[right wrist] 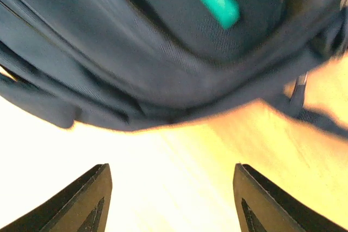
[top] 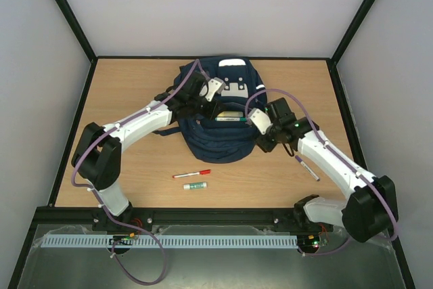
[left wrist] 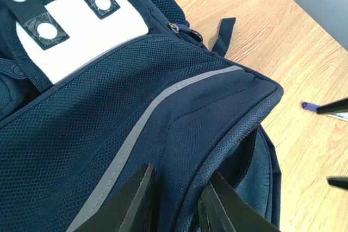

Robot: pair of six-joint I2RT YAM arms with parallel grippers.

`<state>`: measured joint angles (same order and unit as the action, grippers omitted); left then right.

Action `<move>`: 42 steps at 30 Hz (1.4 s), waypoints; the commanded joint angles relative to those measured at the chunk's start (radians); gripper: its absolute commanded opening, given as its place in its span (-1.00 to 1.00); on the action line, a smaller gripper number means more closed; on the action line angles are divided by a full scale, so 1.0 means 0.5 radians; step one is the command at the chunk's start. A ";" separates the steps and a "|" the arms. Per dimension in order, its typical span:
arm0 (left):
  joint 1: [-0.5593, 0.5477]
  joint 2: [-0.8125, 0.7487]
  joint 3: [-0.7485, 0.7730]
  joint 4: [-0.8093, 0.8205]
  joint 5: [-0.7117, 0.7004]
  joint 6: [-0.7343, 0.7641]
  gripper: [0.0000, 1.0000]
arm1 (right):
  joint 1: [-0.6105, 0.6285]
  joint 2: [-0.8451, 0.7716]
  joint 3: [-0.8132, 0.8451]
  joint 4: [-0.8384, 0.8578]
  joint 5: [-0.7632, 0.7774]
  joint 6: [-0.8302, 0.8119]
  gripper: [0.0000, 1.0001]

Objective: Pack the student bag
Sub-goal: Place the stationery in the student bag, then move the stationery to the center of the board.

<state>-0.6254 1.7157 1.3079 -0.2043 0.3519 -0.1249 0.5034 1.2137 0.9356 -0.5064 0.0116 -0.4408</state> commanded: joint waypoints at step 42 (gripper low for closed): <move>-0.005 -0.092 0.050 0.092 0.143 -0.072 -0.49 | -1.172 0.282 -0.081 -0.716 0.118 -0.476 0.99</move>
<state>-0.6250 1.7142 1.3079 -0.2077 0.3870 -0.1440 -0.0784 1.3716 0.9386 -0.7872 0.0261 -0.6460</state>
